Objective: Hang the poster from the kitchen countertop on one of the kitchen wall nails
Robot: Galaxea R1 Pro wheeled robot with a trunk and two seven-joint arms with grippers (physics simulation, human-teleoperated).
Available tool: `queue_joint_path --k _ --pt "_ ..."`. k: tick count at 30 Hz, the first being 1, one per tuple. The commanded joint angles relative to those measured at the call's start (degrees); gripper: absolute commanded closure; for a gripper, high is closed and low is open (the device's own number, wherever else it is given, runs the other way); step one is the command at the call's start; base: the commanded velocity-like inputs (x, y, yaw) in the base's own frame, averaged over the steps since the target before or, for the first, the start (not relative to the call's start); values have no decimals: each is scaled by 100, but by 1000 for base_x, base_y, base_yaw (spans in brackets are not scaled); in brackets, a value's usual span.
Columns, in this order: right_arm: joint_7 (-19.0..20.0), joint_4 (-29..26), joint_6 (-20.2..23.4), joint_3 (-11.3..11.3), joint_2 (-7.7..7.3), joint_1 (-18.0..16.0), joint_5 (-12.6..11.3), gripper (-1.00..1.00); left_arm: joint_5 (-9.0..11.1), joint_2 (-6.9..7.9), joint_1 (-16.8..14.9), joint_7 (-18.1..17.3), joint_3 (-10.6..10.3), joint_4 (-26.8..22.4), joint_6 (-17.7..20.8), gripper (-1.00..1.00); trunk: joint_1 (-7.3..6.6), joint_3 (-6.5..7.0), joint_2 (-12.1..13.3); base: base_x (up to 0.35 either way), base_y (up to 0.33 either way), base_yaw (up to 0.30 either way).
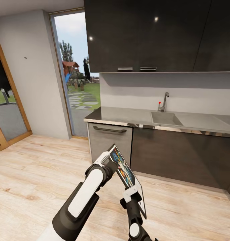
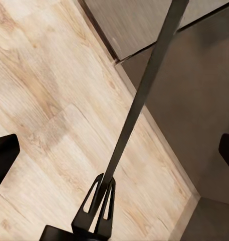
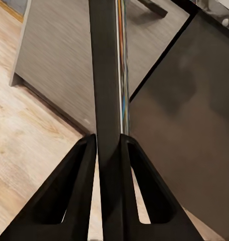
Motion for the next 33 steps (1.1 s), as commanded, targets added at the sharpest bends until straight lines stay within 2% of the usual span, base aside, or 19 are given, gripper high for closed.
queue_joint_path --k 1,6,8,12,14,15,16,18,20,21,22,24,26,28,29,30,31,32,33 --pt "-8 24 45 12 -3 -11 51 100 6 -1 -5 31 2 -4 60 -100 0 -6 -4 0 0 0" --pt "136 171 38 -57 -31 -51 41 100 7 -1 -5 31 32 -6 61 -100 0 -6 -4 0 0 0" --pt "232 203 34 -281 -45 -61 34 100 47 -1 -5 28 102 -6 65 -100 0 -6 -4 0 0 0" --pt "703 217 2 -804 -53 -66 20 100 324 -1 -5 24 322 -6 68 -100 0 -6 -4 0 0 0" --pt "865 217 -9 -983 -57 -66 13 100 542 -1 -5 21 465 -6 68 -100 0 -6 -4 0 0 0" --pt "1032 217 -21 -1226 -97 -67 -2 100 703 -1 -5 16 603 -6 69 -100 0 -6 -4 0 0 0" --pt "1099 217 -26 -1348 -126 -67 -10 100 802 -1 -5 10 743 -6 69 -100 0 -6 -4 0 0 0" --pt "1151 217 -29 -1429 -148 -67 -17 100 927 -1 -5 5 912 -6 69 -100 0 -6 -4 0 0 0" --pt "1290 217 -32 -1522 -182 -67 -22 100 1330 262 -5 -4 1216 -6 74 -100 0 -6 -4 0 0 0" --pt "1382 214 -35 -1582 -217 -67 -25 100 1650 522 -5 -10 1344 -3 76 -100 0 -6 -4 0 0 0" --pt "1409 211 -40 -1612 -225 -67 -32 100 1757 612 -5 -16 1376 -2 76 -100 0 -6 -4 0 0 0" --pt "1575 192 -114 -1768 -244 -66 -95 100 2173 971 -5 -164 1507 6 74 -100 0 -6 -4 0 0 0" --pt "1711 183 -175 -1824 -251 -66 -142 100 2366 1180 -5 -293 1560 11 75 -100 0 -6 -4 0 0 0" --pt "2065 172 -266 -1931 -270 -67 -259 100 2746 1693 0 -562 1606 30 77 -100 0 -6 -4 0 0 0" --pt "2168 171 -280 -1979 -280 -67 -305 100 2838 1816 4 -631 1612 36 77 -100 0 -6 -4 0 0 0" --pt "2430 165 -305 -2121 -307 -66 -425 100 2996 2054 15 -794 1621 51 127 -100 0 -6 -4 0 0 0" --pt "2590 161 -323 -2203 -322 -64 -494 100 3056 2164 23 -891 1624 57 204 -100 0 -6 -4 0 0 0" --pt "2974 155 -378 -2373 -346 -64 -641 100 3145 2363 52 -1137 1628 91 467 -100 0 -6 -4 0 0 0" --pt "3194 151 -408 -2459 -357 -63 -715 100 3178 2449 79 -1295 1629 131 637 -100 0 -6 -4 0 0 0"
